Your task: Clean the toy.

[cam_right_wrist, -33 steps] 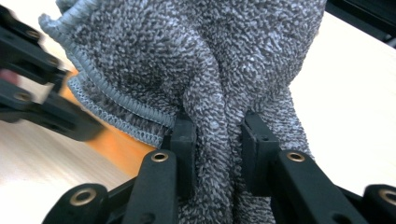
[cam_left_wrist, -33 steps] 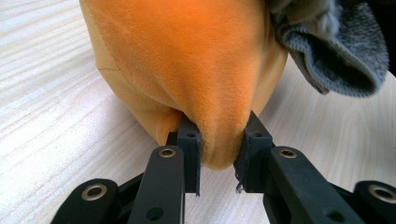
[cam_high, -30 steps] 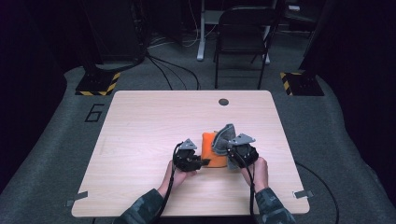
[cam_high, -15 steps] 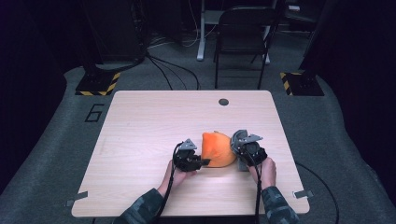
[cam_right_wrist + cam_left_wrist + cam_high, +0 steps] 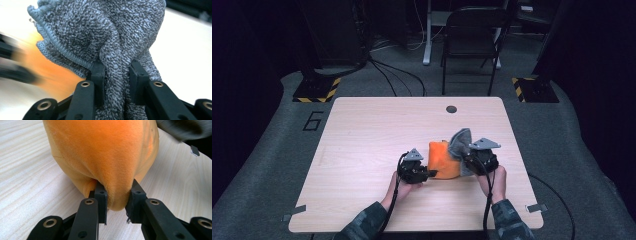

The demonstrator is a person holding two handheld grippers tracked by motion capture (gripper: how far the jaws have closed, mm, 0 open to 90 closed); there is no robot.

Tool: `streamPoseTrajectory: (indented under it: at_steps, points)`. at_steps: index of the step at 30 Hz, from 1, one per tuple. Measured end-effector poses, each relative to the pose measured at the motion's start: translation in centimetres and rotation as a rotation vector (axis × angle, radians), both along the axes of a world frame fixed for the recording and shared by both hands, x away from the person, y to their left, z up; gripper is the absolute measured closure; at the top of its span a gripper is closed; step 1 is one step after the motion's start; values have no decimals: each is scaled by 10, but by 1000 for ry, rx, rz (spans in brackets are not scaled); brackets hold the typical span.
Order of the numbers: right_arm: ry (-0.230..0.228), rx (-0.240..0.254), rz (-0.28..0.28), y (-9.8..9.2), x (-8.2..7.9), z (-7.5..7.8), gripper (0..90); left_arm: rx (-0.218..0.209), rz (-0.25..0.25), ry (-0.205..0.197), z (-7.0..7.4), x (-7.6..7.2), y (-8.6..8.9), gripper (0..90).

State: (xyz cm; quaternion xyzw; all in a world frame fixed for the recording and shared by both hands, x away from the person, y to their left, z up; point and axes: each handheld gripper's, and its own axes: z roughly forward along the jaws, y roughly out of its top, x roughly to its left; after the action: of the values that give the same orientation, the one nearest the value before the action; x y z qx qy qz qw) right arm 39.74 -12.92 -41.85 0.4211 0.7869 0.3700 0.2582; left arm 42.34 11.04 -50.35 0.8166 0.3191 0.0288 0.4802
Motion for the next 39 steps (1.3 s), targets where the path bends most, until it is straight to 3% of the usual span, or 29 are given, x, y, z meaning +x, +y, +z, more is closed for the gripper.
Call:
streamPoseTrajectory:
  at_steps: [3,6,15,23,30,33,35,37,39]
  points:
    - [-3,-39,87,31,-9,-4,680,21,-6,-12,0,-1,0,740]
    - [-30,-157,91,44,-9,-18,678,7,-1,-1,-3,0,1,739]
    - [16,-114,45,16,4,-23,673,6,-4,-12,-2,0,0,740]
    - [87,-72,-35,-12,17,-35,675,-4,-4,-6,-2,0,-1,738]
    - [134,-134,-120,-26,27,-52,679,-4,-1,-2,-2,0,-1,737]
    - [185,-177,-129,-31,35,-68,678,-7,-2,6,-2,1,0,737]
    - [227,-180,-141,-34,40,-75,678,-8,-1,8,-2,2,0,737]
    - [212,-166,-152,-36,41,-71,680,-10,3,6,-2,2,1,737]
    - [176,-144,-167,-37,36,-56,681,-12,6,10,-3,2,1,737]
